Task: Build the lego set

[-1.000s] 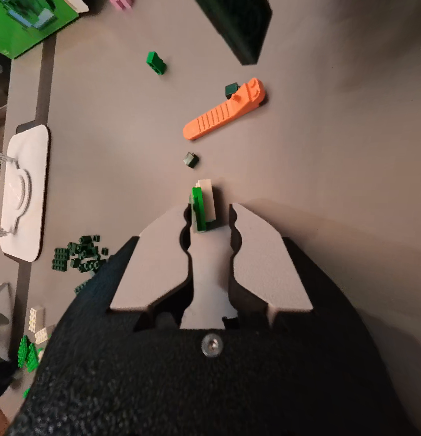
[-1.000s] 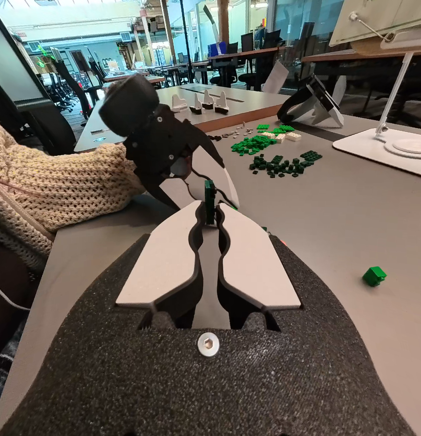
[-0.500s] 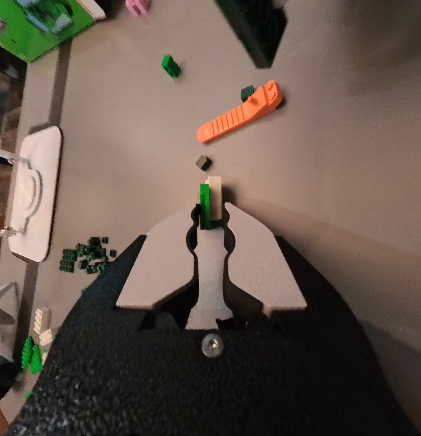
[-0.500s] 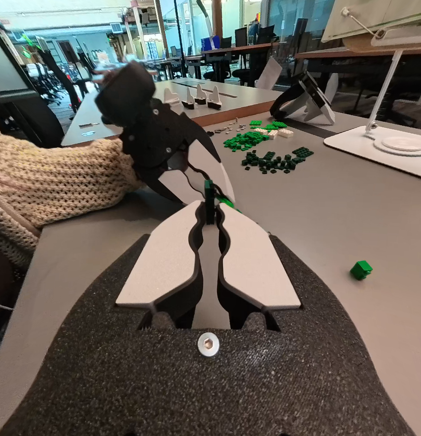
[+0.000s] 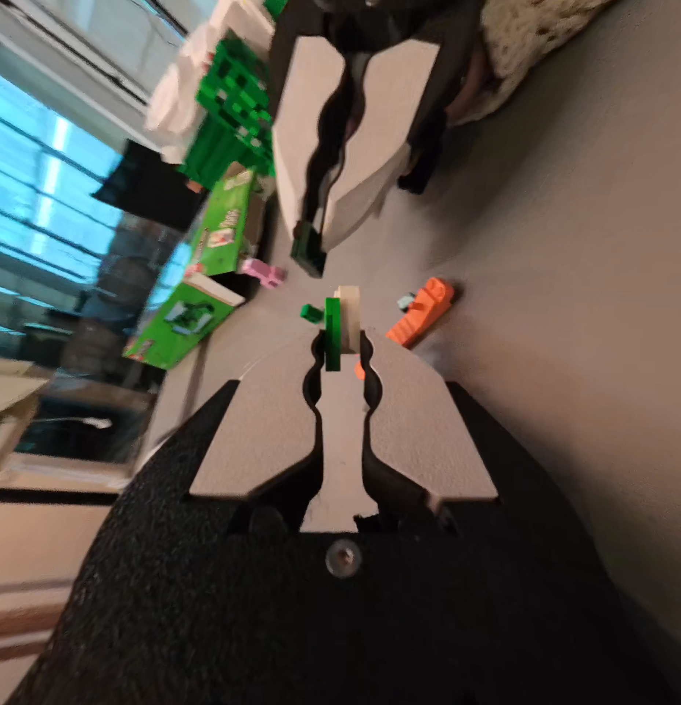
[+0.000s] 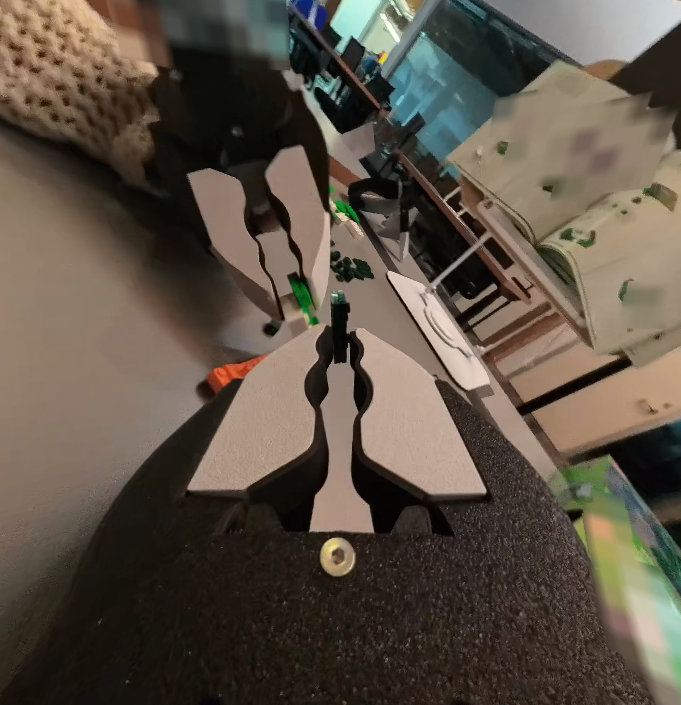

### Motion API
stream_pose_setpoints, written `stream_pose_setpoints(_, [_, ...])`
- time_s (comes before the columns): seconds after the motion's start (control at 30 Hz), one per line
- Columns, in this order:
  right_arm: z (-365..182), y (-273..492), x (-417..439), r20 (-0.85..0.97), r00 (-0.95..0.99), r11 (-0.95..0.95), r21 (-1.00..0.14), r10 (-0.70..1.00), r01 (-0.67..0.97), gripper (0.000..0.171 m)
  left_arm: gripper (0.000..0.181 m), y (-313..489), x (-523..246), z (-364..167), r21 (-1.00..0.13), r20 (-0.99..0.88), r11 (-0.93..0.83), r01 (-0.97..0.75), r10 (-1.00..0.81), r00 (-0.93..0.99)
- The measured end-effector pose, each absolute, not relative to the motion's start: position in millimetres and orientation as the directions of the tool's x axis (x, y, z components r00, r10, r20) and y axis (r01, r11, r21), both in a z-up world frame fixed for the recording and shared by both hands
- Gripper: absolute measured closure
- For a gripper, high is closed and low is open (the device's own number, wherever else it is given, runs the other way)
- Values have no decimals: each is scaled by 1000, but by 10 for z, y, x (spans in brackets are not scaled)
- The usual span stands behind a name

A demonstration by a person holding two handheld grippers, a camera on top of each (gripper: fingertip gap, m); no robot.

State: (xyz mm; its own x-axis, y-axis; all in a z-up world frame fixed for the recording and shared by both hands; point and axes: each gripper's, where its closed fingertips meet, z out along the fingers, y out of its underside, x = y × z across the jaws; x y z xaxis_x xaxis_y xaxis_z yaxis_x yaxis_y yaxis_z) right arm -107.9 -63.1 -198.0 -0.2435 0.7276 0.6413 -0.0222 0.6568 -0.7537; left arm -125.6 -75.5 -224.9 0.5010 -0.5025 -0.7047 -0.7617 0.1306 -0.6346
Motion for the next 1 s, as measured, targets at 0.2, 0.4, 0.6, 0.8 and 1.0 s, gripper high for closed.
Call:
stream_pose_setpoints(0.2, [-2116, -700, -1172, 600, -391, 642, -766, 698, -31, 163, 165, -856, -1195, -2274, -751, -558, 104, -652, -629, 542])
stream_pose_setpoints(0.4, [-2103, -771, -1114, 525, -475, 572, -818, 706, -55, 163, 165, -900, -1152, -2340, -778, -493, 79, -623, -691, 529])
stream_pose_setpoints(0.6, [-2178, -789, -1101, 367, -568, 488, -870, 736, 69, 163, 165, -900, -1147, -2372, -778, -477, 60, -626, -704, 526])
stream_pose_setpoints(0.8, [-2133, -781, -1095, 245, -590, 384, -916, 769, 120, 163, 165, -894, -1177, -2285, -817, -447, 60, -574, -694, 564])
stream_pose_setpoints(1.0, [-2095, -783, -1112, 250, -569, 369, -924, 784, 101, 163, 165, -897, -1188, -2263, -826, -439, 60, -560, -692, 573])
